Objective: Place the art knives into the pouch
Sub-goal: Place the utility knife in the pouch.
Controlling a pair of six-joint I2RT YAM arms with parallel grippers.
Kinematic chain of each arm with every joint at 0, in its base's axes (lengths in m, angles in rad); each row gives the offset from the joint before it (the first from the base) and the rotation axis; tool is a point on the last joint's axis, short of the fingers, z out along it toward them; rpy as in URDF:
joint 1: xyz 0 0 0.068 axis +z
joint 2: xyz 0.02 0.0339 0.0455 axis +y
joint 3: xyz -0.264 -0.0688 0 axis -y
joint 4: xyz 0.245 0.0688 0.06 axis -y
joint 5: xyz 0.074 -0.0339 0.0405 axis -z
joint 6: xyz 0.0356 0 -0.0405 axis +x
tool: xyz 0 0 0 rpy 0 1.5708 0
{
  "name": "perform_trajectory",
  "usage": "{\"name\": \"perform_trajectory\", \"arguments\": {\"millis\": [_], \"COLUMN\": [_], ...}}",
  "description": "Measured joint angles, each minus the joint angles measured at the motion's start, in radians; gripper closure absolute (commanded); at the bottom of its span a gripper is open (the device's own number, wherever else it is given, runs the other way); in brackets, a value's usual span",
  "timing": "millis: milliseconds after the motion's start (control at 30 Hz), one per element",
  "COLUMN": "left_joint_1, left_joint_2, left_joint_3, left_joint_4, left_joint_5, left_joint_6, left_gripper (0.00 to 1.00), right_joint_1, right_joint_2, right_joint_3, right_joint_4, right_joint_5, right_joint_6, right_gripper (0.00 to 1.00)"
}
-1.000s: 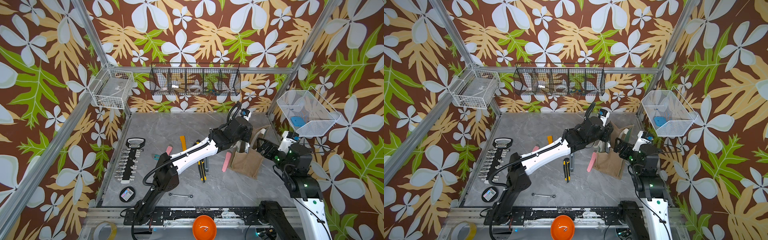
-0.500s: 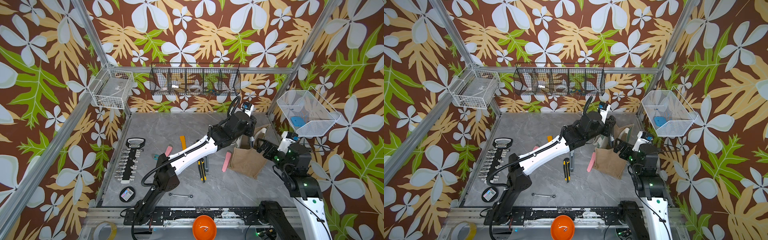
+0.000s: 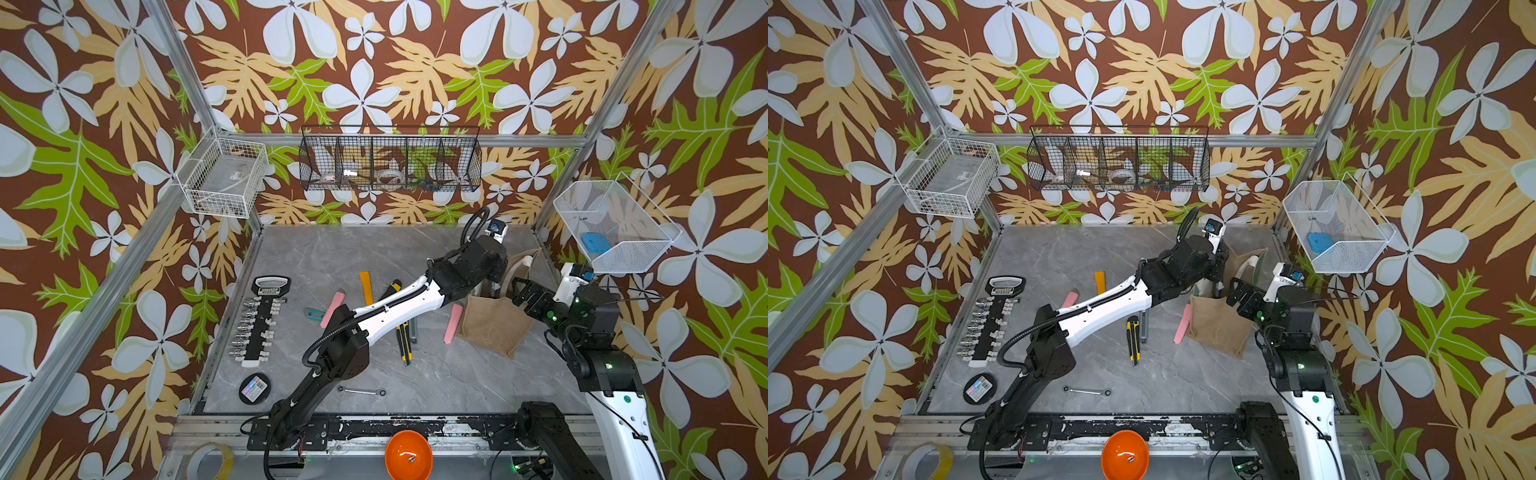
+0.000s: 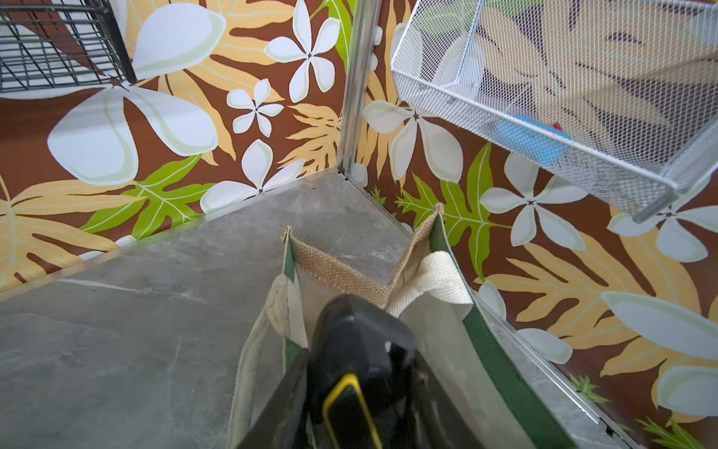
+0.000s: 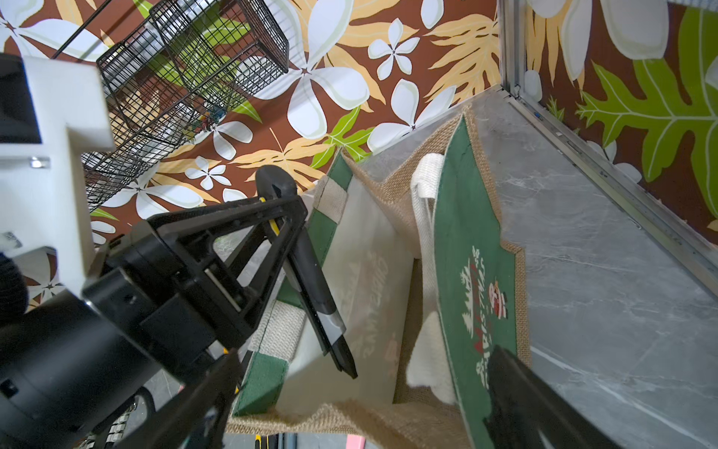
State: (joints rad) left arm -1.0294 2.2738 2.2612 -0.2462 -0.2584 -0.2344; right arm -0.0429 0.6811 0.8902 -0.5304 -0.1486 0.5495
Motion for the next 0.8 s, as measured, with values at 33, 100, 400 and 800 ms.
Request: {"name": "perform_trajectory", "arguments": {"millis": [33,100,400,800], "left_joint_1": [0.0,0.0,0.0,0.004], "left_joint_2": [-0.005,-0.021,-0.084,0.011], "left_joint_3": [-0.005,-0.016,-0.045,-0.017], "left_joint_4": [-0.013,-0.031,-0.092,-0.217], "left_joint_5": [-0.008,-0.041,-0.118,-0.042], "left_joint_6": [-0.001,0.002,0.026,0.023], "left_gripper": [0.25,0.17,0.1,0.45], "right_joint_1": [0.0,0.0,0.0,0.0], "right_joint_2": [0.003,0.009,0.05,0.063], "right_joint_3": [0.0,0.0,0.001,-0.002], "right_joint_4": [0.0,0.0,-0.021,-0.038], "right_joint_5": [0.0,0.005,0.049,0.077], "right_joint_6": [0.0,0.0,0.004,0.0], "right_gripper": [0.01,0.01,0.02,0.02]}}
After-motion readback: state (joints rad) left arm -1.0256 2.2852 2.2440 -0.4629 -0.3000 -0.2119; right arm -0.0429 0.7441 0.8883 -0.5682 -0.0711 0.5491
